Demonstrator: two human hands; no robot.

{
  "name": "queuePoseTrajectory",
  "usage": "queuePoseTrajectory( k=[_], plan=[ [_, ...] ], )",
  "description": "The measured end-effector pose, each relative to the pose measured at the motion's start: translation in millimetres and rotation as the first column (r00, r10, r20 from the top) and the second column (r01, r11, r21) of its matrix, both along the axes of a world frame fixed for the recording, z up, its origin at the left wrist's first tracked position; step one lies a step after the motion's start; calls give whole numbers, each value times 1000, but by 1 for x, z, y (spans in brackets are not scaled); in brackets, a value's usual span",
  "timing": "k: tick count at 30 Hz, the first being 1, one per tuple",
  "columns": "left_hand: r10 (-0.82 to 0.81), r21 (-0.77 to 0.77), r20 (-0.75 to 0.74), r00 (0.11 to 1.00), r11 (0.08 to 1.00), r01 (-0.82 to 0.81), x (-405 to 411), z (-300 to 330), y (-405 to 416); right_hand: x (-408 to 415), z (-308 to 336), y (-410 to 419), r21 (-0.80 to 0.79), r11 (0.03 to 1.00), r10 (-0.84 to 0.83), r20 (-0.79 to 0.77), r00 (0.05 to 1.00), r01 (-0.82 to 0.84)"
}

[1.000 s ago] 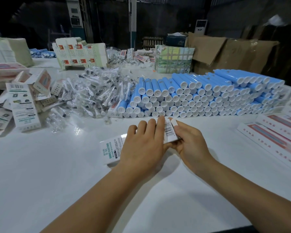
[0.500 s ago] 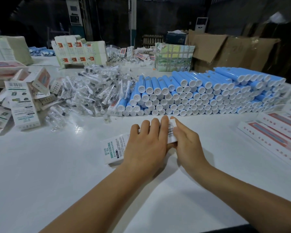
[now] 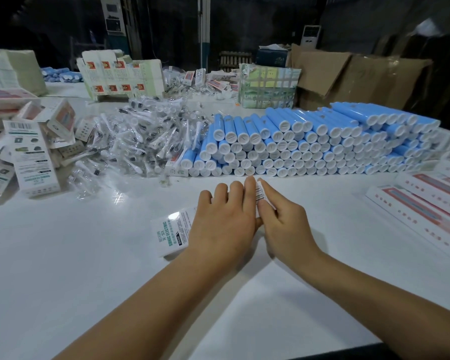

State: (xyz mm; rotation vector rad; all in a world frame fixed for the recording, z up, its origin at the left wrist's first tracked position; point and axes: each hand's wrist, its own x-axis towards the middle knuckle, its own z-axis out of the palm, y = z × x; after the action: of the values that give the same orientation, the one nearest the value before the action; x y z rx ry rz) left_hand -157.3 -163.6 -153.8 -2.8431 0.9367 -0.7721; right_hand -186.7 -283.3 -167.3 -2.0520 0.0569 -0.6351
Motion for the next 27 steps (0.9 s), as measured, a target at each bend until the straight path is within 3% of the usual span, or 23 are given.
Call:
queuePoseTrajectory(
  k=[3, 8, 11, 18, 23, 25, 27],
  plan=[
    [21, -19, 29, 999, 1000, -20, 1, 0, 0, 3, 1, 0, 35, 999, 8, -8, 1000, -7],
    [49, -48, 21, 999, 998, -48, 7, 0, 1, 6, 2, -1, 282, 958, 57, -29, 998, -46],
    [86, -51, -25, 996, 995, -87, 13, 0, -1, 4, 3, 1, 256, 965, 35, 56, 998, -48],
    [103, -74, 12, 995, 992, -101, 18, -6, -5, 6, -5, 2, 97, 995, -11, 94, 996, 2],
    [116, -42, -24, 993, 992, -117, 16, -5, -7, 6, -5, -2, 75, 997, 14, 139, 990, -24],
    [102, -93, -67, 993, 990, -108, 19, 1, -5, 7, -3, -1, 181, 978, 85, 111, 990, -104],
    [64, -274, -123, 990, 957, -96, 25, 14, 4, 10, -2, 1, 329, 925, 161, 115, 980, -190]
  ],
)
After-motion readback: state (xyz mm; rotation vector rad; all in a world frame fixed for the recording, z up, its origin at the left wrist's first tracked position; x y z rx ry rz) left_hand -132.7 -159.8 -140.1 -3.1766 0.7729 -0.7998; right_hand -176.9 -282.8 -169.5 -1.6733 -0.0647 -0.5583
